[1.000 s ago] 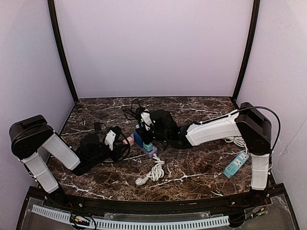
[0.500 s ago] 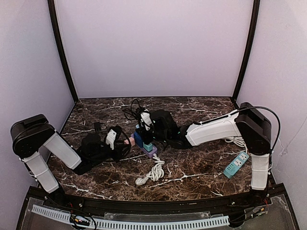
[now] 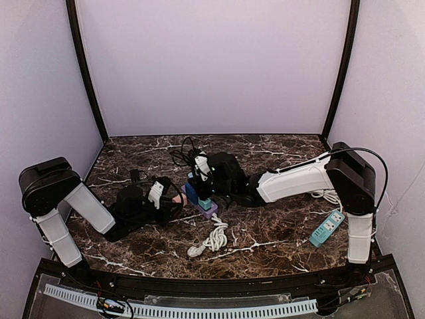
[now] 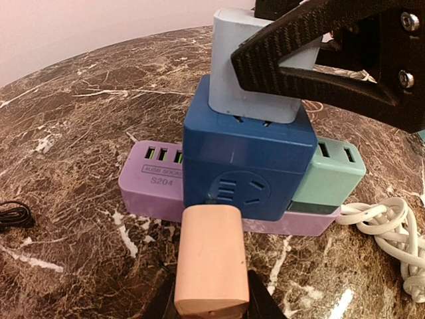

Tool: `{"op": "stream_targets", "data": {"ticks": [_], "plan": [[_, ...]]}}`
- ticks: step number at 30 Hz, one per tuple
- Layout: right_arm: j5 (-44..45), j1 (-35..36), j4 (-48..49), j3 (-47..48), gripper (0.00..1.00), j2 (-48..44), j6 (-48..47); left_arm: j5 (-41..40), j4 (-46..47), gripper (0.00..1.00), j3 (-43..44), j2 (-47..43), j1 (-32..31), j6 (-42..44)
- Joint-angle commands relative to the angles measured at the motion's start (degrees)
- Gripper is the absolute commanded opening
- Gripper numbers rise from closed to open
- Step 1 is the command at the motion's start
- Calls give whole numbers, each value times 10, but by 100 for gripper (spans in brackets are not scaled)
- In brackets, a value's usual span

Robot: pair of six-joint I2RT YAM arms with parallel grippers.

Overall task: Insert the plug
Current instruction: Insert the plug into the socket.

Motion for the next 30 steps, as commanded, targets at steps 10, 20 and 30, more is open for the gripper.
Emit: {"op": "stream_targets", "data": {"ticks": [10,20,30], "plan": [[-5,10,-61,-10,0,33,-7,39,53,1,-8,-31,-1,37],[-5,10,-63,-9,0,35,-8,-3,18,1,-3,-52,10,47],[-2,10,-63,-5,0,38,-9,35,2,1,2,-39,13,25]]}}
